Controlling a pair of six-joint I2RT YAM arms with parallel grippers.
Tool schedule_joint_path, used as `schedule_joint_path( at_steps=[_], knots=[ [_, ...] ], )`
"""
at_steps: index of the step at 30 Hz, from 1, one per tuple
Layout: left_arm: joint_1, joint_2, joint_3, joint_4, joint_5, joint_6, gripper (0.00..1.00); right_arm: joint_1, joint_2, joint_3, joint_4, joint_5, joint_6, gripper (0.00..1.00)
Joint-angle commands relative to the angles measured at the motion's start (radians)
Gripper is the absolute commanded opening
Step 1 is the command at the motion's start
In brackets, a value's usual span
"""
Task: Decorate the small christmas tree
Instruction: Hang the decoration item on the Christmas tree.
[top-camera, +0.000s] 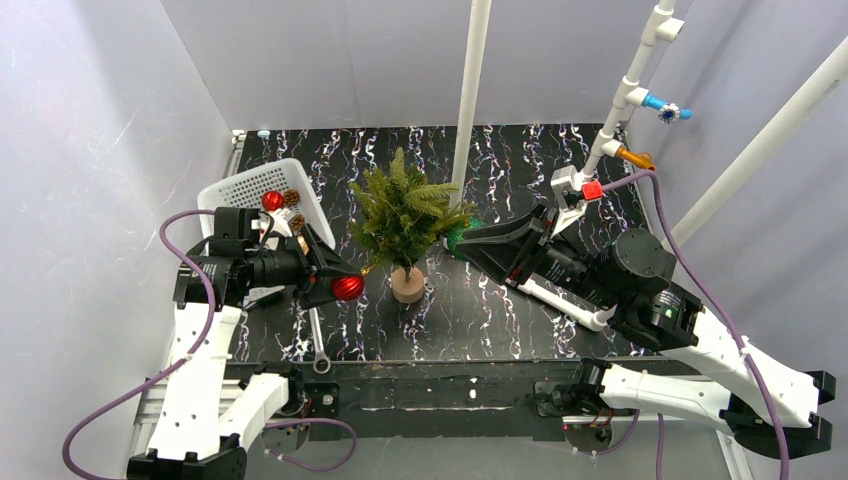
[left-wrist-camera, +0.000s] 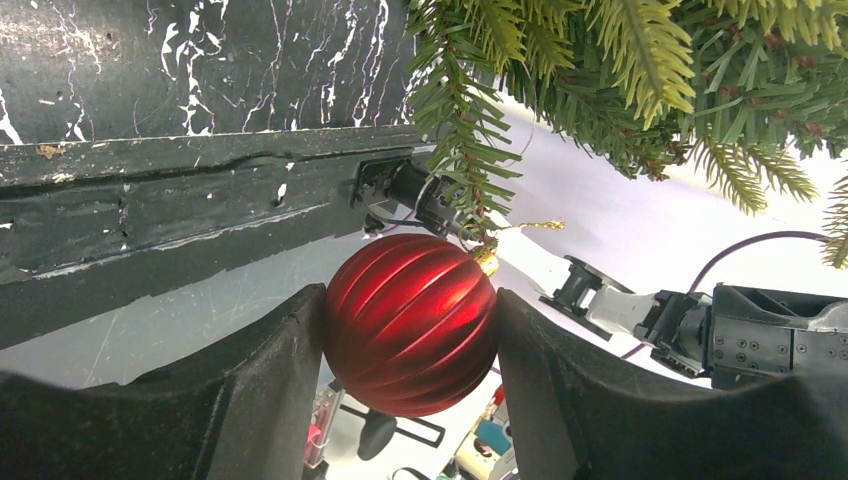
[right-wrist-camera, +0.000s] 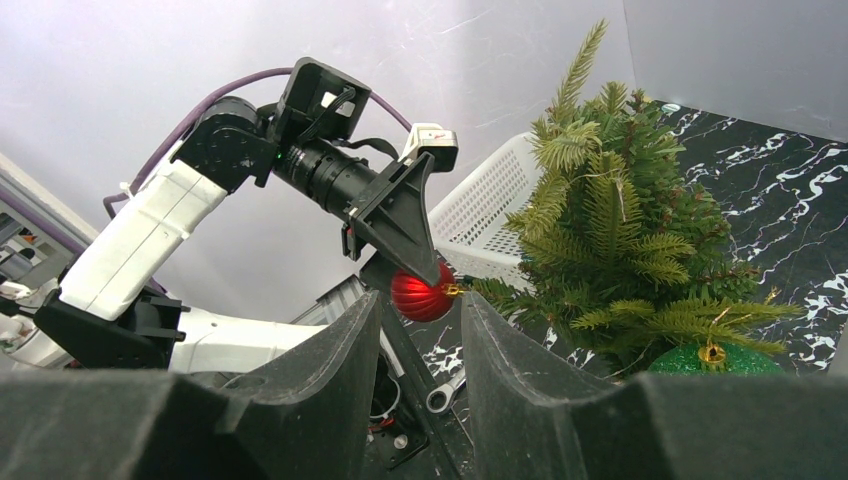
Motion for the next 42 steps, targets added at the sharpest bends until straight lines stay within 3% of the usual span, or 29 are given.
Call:
schedule_joint_path(
  at_steps=[1,42],
  knots=[
    [0.005,-0.013,0.027,-0.077,0.033,0.012,0.00,-0.003,-0.005,0.012,0.037,0.007,-0.013,0.43],
    [0.006,-0.001,-0.029,-0.005,0.016,-0.005,0.00,-0.003,0.020,0.026,0.042,-0.019,-0.005,0.43]
  ],
)
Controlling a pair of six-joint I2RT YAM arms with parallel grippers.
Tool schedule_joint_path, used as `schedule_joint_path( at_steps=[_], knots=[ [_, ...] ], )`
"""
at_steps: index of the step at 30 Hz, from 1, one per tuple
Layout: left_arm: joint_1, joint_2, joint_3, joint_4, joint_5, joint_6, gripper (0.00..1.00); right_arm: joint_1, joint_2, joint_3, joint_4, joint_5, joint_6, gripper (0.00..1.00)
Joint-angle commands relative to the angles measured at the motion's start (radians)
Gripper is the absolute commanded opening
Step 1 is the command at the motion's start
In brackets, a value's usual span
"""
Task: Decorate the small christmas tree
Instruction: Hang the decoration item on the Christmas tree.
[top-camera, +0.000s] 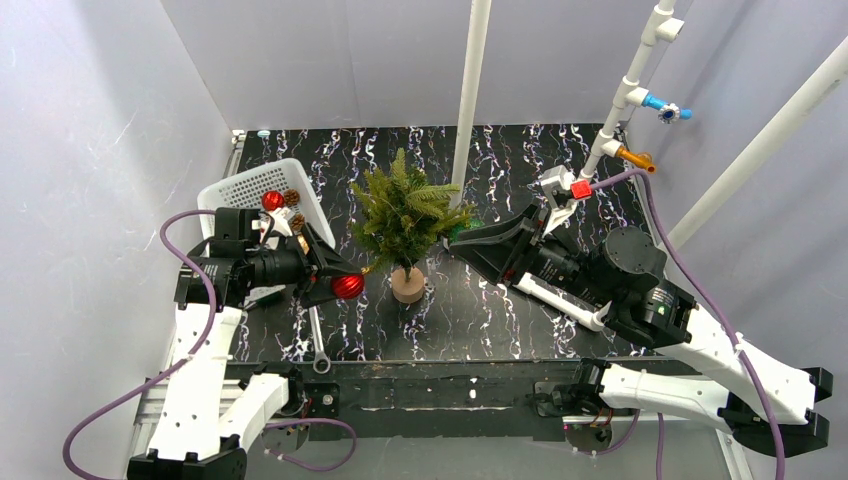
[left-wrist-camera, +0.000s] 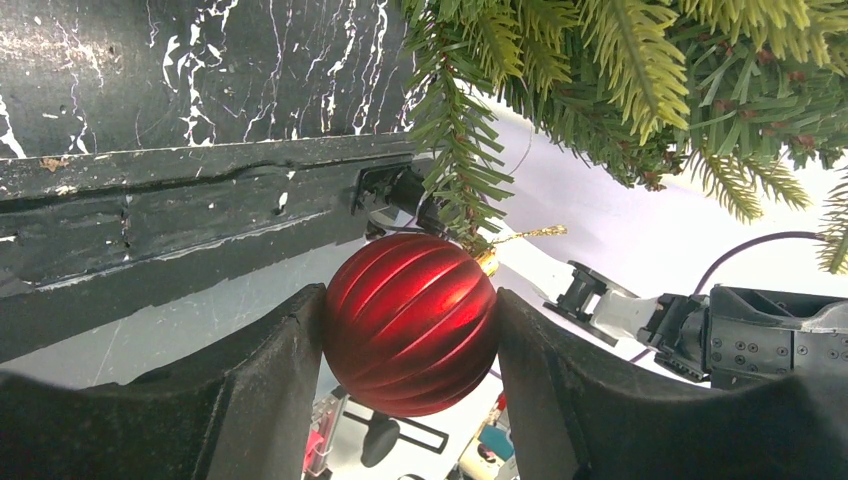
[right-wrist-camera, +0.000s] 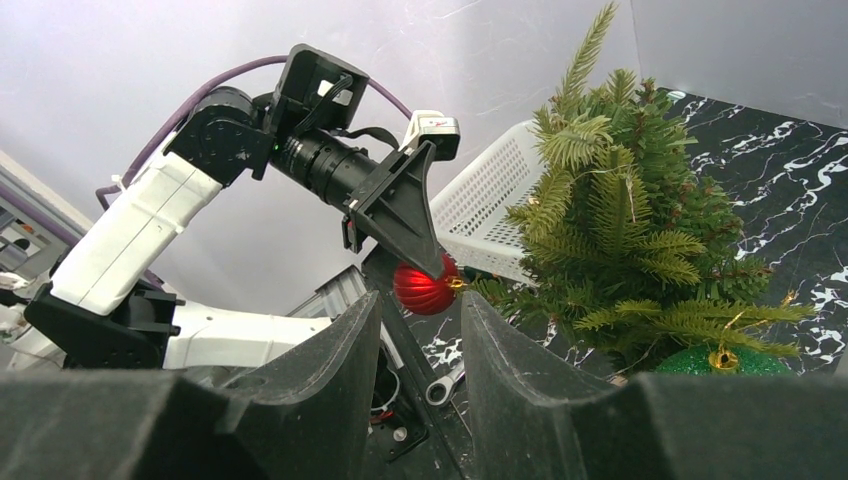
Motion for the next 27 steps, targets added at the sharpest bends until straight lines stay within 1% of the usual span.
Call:
schedule_joint_path(
  at_steps=[1,16,27],
  knots=[
    [0.006,0.007,-0.015,-0.027,0.018,-0.004,0.00,-0.003,-0.003,0.025,0.043,-0.008,-0.005,0.43],
    [0.023,0.009,-0.041,0.007,-0.002,-0.031,0.00,-0.002,0.003,0.025,0.045,-0.017,0.002,0.43],
    [0.027,-0.003,-0.121,0.071,0.036,-0.068,0.00,-0.003,0.009,0.026,0.049,-0.019,0.007,0.43]
  ],
)
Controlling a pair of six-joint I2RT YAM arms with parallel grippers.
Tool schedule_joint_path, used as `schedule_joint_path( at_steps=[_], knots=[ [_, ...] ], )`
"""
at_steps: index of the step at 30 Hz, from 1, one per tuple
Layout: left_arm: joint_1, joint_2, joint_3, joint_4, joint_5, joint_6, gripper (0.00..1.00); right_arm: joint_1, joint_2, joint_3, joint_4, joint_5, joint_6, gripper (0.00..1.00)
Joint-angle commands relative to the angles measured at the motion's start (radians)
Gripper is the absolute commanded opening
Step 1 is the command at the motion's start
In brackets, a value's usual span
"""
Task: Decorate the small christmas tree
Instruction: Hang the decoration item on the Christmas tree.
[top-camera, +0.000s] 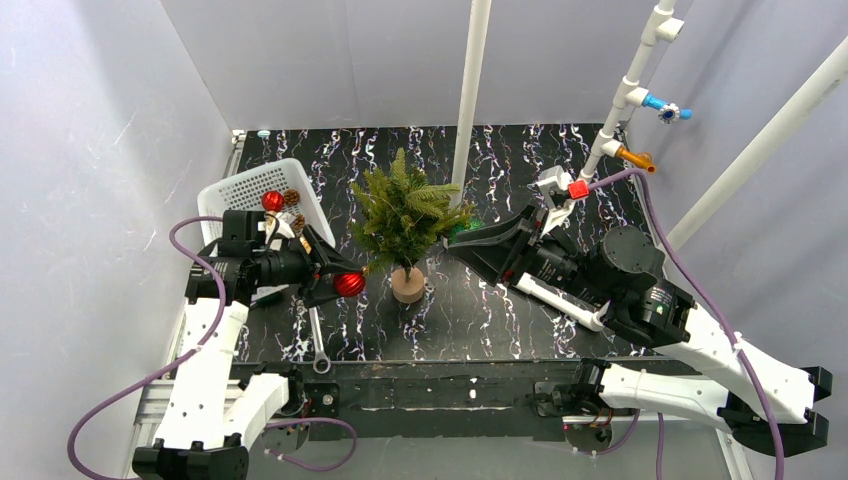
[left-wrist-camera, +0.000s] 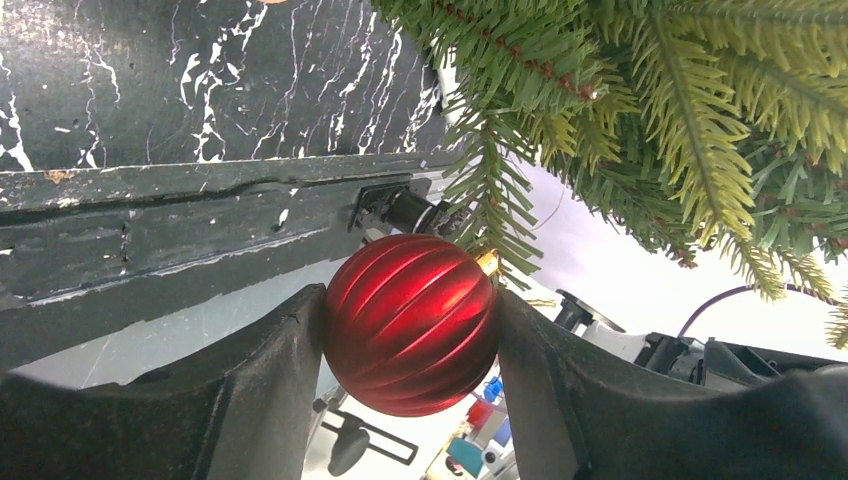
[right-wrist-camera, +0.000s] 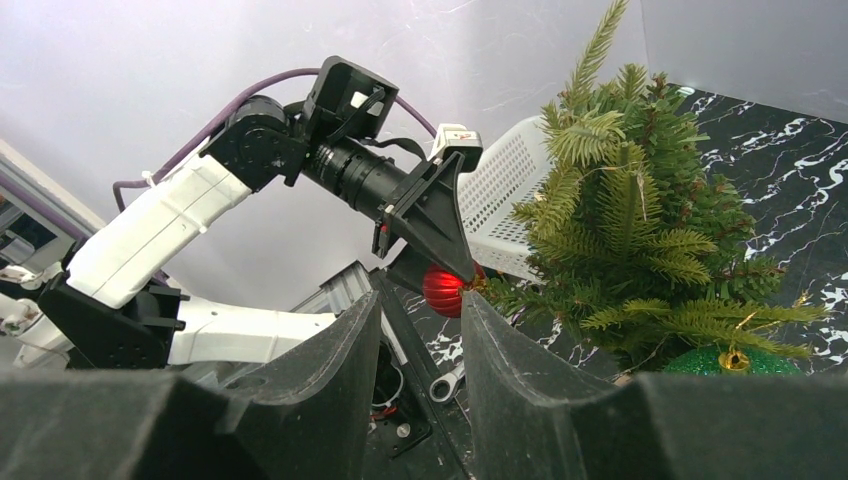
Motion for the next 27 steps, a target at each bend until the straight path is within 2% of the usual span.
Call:
schedule_joint_path(
  at_steps=[1,17,23,27],
  knots=[
    [0.007,-0.011,-0.031,-0.004,0.053,-0.024,0.00,-0.003,0.006,0.026,0.049,-0.005,0.005,0.43],
    [0.006,-0.019,-0.037,-0.025,0.053,-0.009,0.02,-0.003,0.024,0.035,0.054,-0.026,0.020,0.43],
    [0.006,-0.027,0.020,-0.108,0.011,0.051,0.31,-0.003,0.032,0.042,0.056,-0.038,0.024,0.43],
    [0.006,-0.025,0.049,-0.135,-0.003,0.073,0.55,-0.003,0.042,0.048,0.058,-0.042,0.026,0.43]
  ],
)
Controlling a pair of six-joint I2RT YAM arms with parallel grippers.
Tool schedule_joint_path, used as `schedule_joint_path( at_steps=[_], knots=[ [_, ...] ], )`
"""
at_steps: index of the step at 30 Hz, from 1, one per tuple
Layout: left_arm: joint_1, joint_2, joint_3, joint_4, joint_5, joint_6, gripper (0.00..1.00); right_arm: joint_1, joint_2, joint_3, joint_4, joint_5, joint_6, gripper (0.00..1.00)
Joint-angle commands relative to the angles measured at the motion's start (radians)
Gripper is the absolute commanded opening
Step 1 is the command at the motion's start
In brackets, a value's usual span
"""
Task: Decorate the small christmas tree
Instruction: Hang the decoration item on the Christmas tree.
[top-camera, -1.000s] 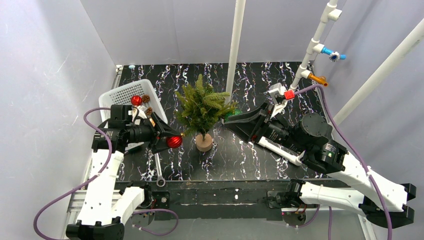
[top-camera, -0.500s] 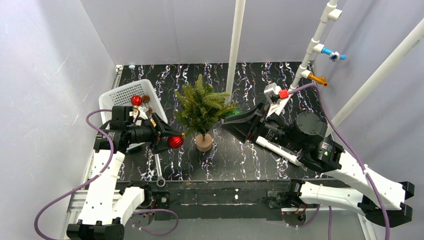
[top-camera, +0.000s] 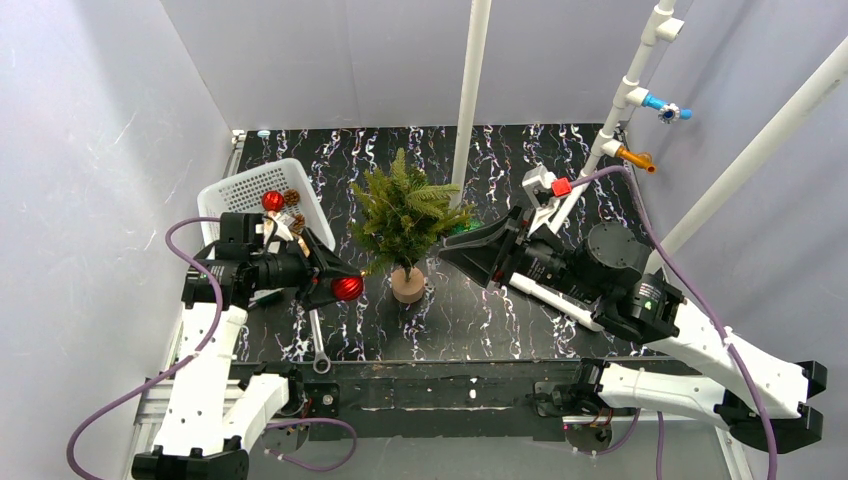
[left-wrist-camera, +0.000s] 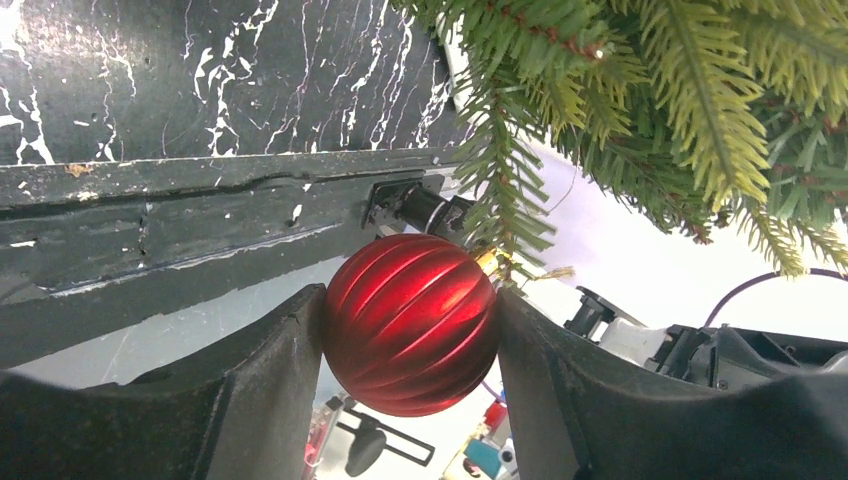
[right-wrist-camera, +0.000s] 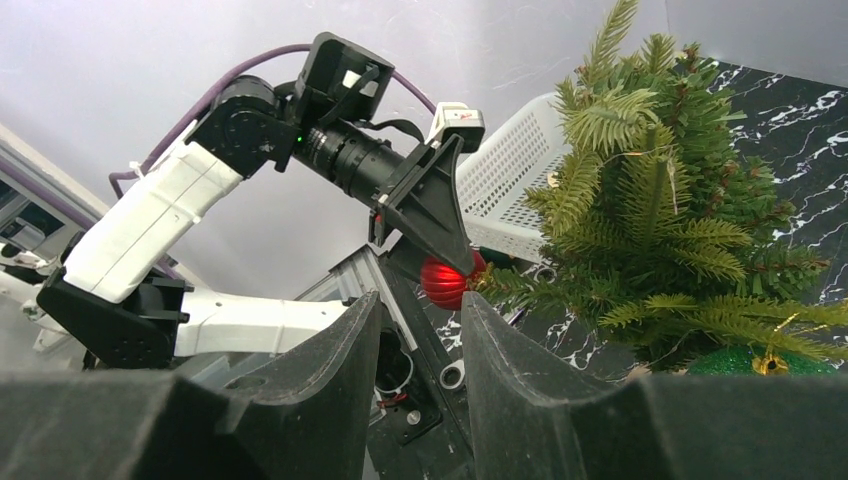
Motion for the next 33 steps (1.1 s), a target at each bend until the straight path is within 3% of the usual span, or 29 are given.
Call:
schedule_joint_path(
  at_steps=[1,11,17,26,33],
  knots=[
    [0.006,-0.009,0.050,-0.105,0.003,0.048,0.61,-0.002,0.008,0.049,0.056,-0.011,0.005,0.43],
    [0.006,-0.016,0.025,-0.082,0.011,0.034,0.98,-0.003,0.009,0.051,0.061,-0.011,0.016,0.43],
    [0.006,-0.016,0.054,-0.142,-0.036,0.066,0.98,-0.003,0.009,0.047,0.060,-0.011,0.029,0.43],
    [0.004,-0.063,0.160,-0.367,-0.348,0.224,0.98,-0.003,0.017,0.102,-0.009,-0.011,0.028,0.43],
    [-0.024,-0.080,0.204,-0.428,-0.534,0.274,0.98,-0.002,0.064,0.243,-0.307,0.066,0.018,0.43]
  ],
)
